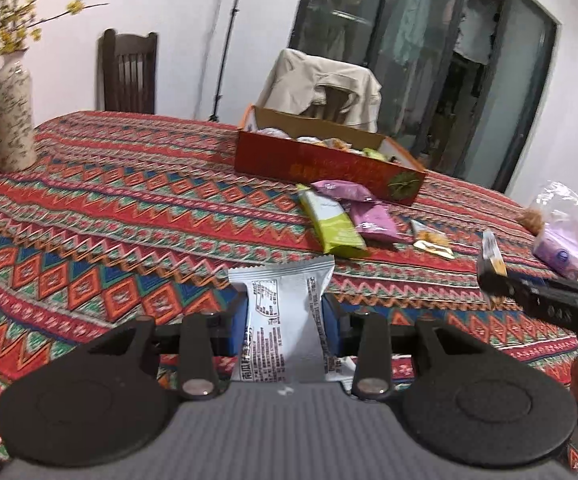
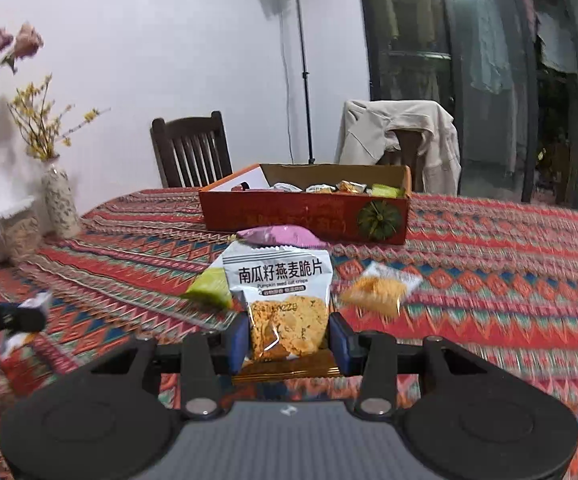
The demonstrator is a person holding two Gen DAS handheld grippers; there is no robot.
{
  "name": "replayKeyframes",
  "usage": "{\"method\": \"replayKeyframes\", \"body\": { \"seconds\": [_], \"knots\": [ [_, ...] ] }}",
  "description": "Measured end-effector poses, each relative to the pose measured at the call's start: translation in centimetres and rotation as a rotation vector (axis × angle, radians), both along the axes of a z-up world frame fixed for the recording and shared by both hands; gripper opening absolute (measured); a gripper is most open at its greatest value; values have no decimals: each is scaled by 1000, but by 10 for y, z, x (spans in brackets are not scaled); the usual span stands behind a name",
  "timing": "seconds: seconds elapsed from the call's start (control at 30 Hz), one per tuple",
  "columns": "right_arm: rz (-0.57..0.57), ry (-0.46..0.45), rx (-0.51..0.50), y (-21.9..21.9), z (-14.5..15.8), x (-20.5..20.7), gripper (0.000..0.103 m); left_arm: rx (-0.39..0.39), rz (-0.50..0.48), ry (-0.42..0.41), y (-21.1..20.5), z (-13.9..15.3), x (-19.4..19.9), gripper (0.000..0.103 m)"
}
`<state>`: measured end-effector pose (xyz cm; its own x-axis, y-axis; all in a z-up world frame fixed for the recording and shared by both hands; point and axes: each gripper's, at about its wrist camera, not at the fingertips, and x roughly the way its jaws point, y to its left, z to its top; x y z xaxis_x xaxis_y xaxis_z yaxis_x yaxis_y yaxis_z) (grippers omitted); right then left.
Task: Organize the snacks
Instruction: 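Lift the white packet and biscuit packet and carry them over the box, then open both tools to drop the white and biscuit packets into the box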
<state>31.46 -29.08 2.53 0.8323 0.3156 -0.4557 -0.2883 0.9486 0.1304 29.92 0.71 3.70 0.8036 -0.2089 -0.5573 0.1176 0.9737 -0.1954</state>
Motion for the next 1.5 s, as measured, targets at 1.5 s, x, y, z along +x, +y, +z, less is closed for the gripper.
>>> {"method": "replayKeyframes", "body": {
  "seconds": [1.5],
  "knots": [
    [39, 266, -105, 92, 9, 415, 42, -9, -25, 164, -73, -10, 497, 52]
  ]
}}
